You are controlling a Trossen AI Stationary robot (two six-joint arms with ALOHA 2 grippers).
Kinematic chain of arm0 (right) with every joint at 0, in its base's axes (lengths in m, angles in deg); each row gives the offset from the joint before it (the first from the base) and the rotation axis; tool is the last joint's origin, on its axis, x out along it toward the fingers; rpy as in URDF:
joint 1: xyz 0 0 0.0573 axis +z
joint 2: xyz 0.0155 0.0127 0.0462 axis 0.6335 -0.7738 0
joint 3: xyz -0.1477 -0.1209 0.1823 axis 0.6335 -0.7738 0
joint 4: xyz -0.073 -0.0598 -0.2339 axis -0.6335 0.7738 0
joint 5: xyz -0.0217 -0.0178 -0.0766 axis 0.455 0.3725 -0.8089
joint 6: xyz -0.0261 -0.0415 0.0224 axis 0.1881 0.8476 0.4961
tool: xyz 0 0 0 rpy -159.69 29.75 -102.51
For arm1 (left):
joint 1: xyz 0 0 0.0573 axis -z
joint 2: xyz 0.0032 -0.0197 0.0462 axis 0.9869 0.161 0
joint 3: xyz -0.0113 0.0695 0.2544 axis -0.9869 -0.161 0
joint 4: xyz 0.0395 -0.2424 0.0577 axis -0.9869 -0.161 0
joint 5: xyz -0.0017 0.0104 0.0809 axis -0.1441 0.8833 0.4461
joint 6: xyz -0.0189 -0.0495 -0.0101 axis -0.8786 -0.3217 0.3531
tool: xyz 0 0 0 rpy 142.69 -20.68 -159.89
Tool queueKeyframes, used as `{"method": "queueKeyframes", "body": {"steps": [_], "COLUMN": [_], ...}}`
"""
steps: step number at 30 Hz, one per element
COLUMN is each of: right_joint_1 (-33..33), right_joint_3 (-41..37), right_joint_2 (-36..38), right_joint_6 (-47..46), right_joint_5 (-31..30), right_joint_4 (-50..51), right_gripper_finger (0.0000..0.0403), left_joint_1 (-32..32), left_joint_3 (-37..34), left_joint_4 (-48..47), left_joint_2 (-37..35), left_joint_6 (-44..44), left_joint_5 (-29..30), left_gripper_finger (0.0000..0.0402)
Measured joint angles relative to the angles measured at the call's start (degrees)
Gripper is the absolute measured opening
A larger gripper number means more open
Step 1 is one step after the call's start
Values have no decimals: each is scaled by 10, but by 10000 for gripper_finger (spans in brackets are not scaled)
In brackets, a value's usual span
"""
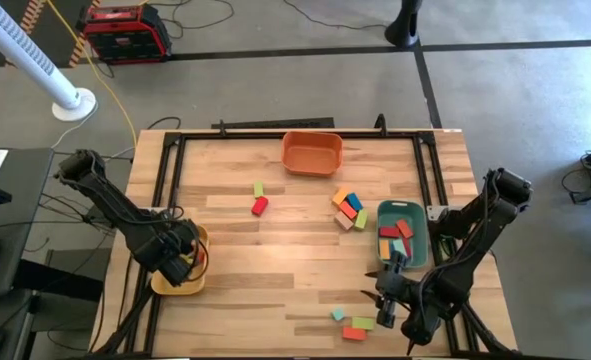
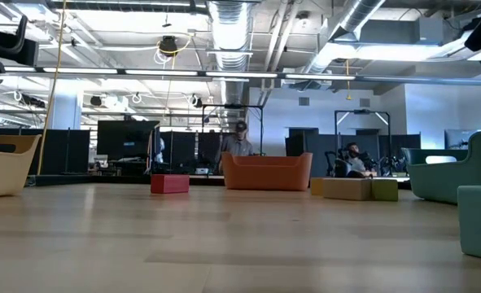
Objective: Sort blocks by size
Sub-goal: Put the small light blue block into the yellow bin
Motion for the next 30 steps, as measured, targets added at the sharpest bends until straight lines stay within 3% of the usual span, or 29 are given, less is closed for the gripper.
{"method": "queueKeyframes", "body": {"steps": [15, 21, 26, 30], "right_joint_1": [7, 18, 28, 33], "right_joint_3": [0, 0, 0, 0], "right_joint_2": [0, 0, 0, 0], "right_joint_6": [3, 4, 0, -4], "right_joint_5": [2, 2, 3, 3], "right_joint_4": [-3, -6, -6, -6], "right_gripper_finger": [230, 230, 230, 230], "left_joint_1": [0, 0, -2, -16], "left_joint_3": [2, 40, 96, 139], "left_joint_4": [4, -32, -24, 53], "left_joint_2": [0, 0, 0, 0], "left_joint_6": [-8, -33, -7, 78], "left_joint_5": [-2, -12, 50, 103], "left_gripper_finger": [184, 216, 234, 236]}}
